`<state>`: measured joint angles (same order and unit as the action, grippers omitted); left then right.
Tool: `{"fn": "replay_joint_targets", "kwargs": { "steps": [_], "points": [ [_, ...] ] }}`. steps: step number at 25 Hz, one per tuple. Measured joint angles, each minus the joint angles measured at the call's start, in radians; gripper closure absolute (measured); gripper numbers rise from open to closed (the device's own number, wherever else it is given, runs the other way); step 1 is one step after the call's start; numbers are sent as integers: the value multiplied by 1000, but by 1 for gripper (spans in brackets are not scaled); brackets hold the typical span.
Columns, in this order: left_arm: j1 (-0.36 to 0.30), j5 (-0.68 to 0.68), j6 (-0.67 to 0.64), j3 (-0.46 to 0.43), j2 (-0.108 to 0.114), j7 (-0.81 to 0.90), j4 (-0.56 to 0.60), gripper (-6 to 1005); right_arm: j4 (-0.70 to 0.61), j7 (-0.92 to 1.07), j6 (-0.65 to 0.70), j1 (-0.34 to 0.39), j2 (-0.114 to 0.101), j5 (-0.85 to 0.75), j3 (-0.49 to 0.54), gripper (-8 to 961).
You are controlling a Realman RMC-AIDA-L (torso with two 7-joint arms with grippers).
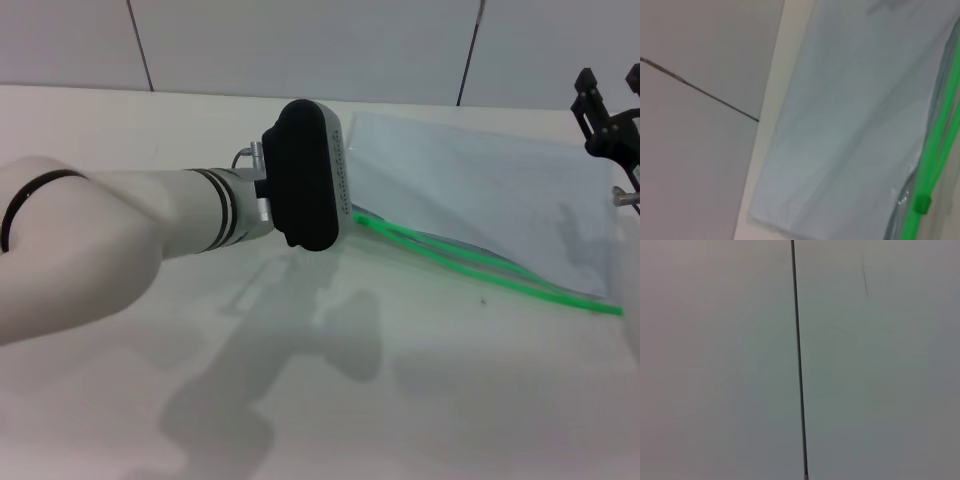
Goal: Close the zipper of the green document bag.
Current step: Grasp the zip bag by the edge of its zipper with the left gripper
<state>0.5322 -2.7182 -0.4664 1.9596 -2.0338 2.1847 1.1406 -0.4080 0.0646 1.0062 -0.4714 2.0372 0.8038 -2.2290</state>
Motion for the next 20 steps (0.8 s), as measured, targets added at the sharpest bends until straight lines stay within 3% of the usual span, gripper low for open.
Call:
{"fn": "replay_joint_targets", "kwargs": {
  "steps": [20],
  "points": [
    [46, 10, 174, 76, 0, -34, -115, 211, 2, 0, 0, -5, 2, 0, 0, 346]
  ]
}}
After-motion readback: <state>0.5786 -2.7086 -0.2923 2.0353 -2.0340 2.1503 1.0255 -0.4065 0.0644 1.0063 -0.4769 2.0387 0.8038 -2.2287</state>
